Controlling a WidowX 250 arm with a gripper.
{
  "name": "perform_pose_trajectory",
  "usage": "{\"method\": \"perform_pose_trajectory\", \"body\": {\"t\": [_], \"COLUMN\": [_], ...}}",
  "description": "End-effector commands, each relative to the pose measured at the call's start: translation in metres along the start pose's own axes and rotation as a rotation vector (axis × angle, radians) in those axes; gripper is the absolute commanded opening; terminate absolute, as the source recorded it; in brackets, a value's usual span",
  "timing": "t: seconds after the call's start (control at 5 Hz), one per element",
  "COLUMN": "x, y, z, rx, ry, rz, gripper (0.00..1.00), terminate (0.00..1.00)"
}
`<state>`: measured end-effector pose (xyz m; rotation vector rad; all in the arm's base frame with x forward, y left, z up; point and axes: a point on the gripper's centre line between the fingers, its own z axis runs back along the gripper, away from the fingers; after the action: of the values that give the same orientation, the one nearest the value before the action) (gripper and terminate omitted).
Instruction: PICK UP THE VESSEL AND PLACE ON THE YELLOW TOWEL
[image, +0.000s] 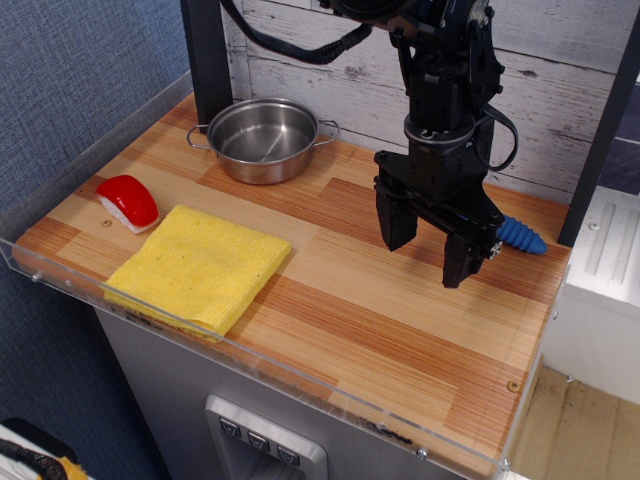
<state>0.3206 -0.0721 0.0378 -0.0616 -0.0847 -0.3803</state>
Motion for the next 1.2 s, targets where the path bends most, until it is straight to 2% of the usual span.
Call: {"method": "perform_pose_trajectory", "body": {"t": [0.0,0.2,0.4,0.6,0.8,1.0], "x": [0.000,-0.002,-0.010,-0.029,-0.037,-0.030], "y": [0.000,0.019,0.038,0.064,0.094,0.121], "z": [0.000,0.008,0.019,0.034,0.043,0.049], "rx": [0.000,0.043,0.054,0.086,0.075,0.100], "ry": [0.000,0.049,0.065,0.109,0.068,0.104], "rz": [0.000,-0.005,-0.011,-0.066,-0.109,-0.167], "gripper": [1.00,1.00,1.00,1.00,1.00,1.00], "terminate": [0.00,0.00,0.00,0.00,0.00,0.00]}}
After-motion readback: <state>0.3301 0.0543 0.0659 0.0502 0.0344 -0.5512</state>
